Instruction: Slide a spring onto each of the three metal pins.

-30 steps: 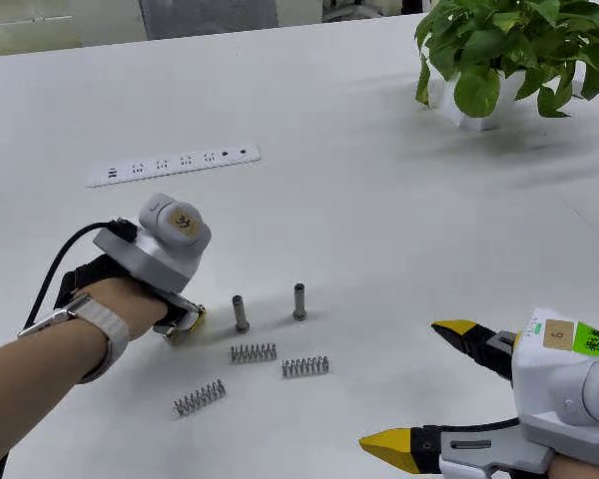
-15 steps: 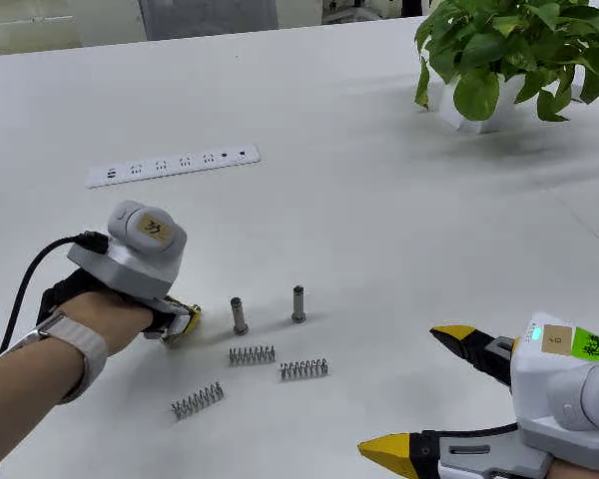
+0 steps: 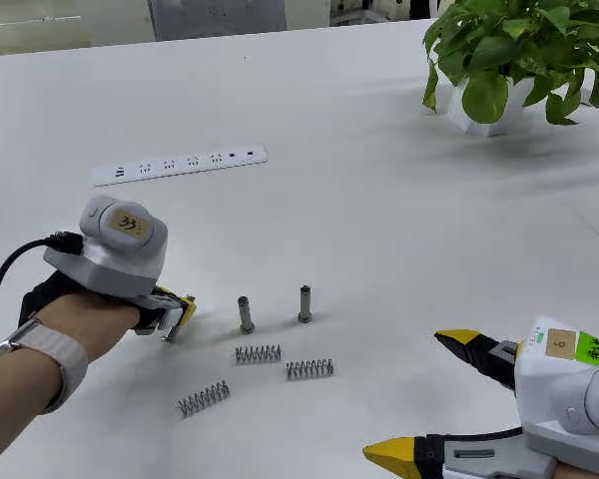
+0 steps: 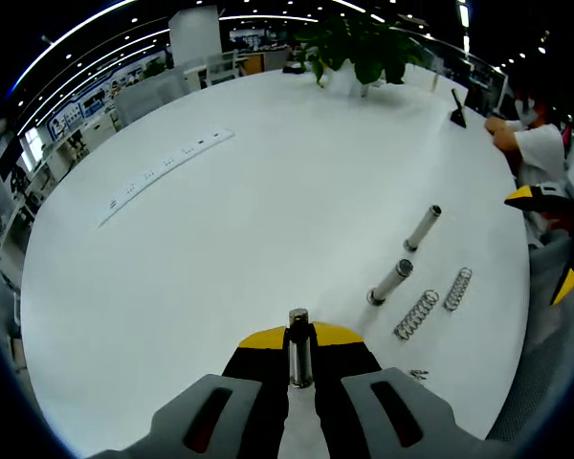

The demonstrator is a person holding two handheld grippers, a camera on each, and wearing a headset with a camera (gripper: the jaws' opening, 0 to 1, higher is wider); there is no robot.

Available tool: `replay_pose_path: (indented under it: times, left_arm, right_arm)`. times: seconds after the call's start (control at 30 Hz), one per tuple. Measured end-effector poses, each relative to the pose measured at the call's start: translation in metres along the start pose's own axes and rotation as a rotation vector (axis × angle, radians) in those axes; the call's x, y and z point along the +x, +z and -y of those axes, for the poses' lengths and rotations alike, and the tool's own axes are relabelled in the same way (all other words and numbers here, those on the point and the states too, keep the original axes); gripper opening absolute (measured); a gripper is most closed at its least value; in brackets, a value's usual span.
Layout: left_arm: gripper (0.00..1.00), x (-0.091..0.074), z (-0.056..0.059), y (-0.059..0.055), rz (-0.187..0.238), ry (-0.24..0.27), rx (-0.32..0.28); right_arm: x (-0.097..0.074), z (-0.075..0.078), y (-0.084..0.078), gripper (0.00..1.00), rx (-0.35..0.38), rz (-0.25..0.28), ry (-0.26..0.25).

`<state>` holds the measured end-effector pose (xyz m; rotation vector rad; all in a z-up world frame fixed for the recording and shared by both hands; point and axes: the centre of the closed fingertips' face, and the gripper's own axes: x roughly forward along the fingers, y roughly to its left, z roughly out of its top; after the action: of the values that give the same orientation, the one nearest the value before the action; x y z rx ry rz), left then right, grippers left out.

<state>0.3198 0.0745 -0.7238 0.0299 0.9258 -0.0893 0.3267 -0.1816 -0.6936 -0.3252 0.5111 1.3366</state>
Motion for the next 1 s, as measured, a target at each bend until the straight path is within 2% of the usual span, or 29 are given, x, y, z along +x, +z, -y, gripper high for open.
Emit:
replay_pose_path:
  times: [0.13,0.4,0.6,0.67,0.87,1.0]
  left_arm:
    - [0.08,-0.004,-0.001,0.002,0.017,-0.002,-0.016]
    - [0.08,-0.013,0.004,0.001,0.027,0.001,-0.004]
    - [0.08,-0.020,0.003,-0.007,0.036,0.003,-0.004]
    - [0.08,-0.023,0.007,-0.010,0.042,0.005,-0.004]
    - [0.08,-0.026,0.007,-0.014,0.039,0.003,-0.003]
    - [0.08,-0.028,0.012,-0.016,0.038,0.003,0.000]
  right_arm:
    - [0.000,-0.001,-0.001,0.91,-0.004,-0.005,0.003]
    - [0.000,0.000,0.000,0.91,-0.003,-0.002,0.005]
    - [-0.001,-0.002,0.001,0.91,-0.005,-0.003,0.007]
    - [0.000,-0.002,0.000,0.91,-0.007,-0.003,0.007]
    - [0.001,-0.003,0.000,0.91,-0.011,-0.005,0.013]
    - [0.001,-0.005,0.000,0.91,-0.012,-0.005,0.016]
